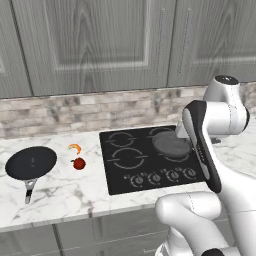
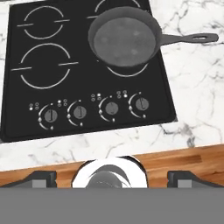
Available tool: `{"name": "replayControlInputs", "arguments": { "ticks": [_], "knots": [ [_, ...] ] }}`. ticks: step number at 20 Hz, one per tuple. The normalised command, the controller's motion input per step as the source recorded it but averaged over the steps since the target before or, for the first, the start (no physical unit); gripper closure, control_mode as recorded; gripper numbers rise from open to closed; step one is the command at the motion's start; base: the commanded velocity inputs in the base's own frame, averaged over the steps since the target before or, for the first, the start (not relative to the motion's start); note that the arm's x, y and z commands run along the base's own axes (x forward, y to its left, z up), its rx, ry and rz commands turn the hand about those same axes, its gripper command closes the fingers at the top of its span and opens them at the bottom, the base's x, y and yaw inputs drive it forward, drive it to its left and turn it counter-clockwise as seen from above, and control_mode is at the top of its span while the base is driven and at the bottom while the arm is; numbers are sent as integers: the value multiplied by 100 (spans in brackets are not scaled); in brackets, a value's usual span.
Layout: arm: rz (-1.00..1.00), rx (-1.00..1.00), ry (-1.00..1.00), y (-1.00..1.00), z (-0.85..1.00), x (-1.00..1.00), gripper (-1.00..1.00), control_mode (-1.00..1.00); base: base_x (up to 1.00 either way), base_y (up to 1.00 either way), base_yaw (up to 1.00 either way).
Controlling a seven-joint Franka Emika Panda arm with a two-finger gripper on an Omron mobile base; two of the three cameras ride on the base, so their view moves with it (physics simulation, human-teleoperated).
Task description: Place both pans onto different burners. Then place the bell pepper and the shrimp on different pans.
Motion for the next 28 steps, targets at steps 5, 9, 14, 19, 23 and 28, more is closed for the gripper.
{"name": "replayControlInputs", "arguments": {
  "ticks": [5,9,14,19,23,28],
  "knots": [
    [0,0,0,0,0,0,-100,100,0,47,4],
    [0,0,0,0,0,0,-100,100,0,72,0],
    [0,0,0,0,0,0,-100,100,0,79,0],
    [0,0,0,0,0,0,-100,100,0,72,0],
    [0,0,0,0,0,0,-100,100,10,47,0],
    [0,0,0,0,0,0,-100,100,37,2,0]
  ]
}}
